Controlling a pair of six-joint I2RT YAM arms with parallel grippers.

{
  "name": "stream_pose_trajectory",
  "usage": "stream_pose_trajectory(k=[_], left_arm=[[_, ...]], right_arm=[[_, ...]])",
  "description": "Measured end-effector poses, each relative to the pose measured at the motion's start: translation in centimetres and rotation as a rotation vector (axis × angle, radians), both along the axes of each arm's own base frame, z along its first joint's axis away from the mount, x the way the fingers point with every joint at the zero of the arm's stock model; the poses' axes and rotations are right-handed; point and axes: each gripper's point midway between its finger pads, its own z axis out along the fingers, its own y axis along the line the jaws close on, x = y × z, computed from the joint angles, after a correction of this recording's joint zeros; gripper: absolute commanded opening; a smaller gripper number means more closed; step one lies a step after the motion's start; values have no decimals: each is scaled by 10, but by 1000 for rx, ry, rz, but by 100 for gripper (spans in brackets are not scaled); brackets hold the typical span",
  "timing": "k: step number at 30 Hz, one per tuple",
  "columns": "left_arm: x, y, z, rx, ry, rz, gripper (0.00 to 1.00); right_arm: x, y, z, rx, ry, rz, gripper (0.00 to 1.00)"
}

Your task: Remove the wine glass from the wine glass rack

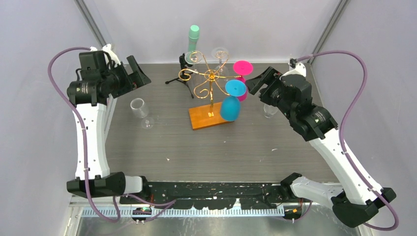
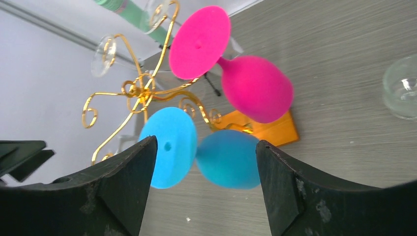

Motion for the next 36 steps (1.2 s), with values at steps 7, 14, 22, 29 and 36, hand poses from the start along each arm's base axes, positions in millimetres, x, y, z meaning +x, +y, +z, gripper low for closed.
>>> stream_pose_trajectory(k=[7,14,22,29,36], left_arm=[[-30,-28,9,-124,-38,-89,100],[-58,-60,21,-280,-91,-206,100],[-68,-71,26,-332,-99,-250,100],[-69,-72,23,-338,-91,-254,99],[-70,-72,24,-338,-95,-256,100]], right_arm=[[13,22,5,137,15,78,63],[19,38,-27,223,117,130,44],[21,46,-20,311,100,152,24],[19,50,0,395,54,166,1],[13,49,4,426,60,169,0]])
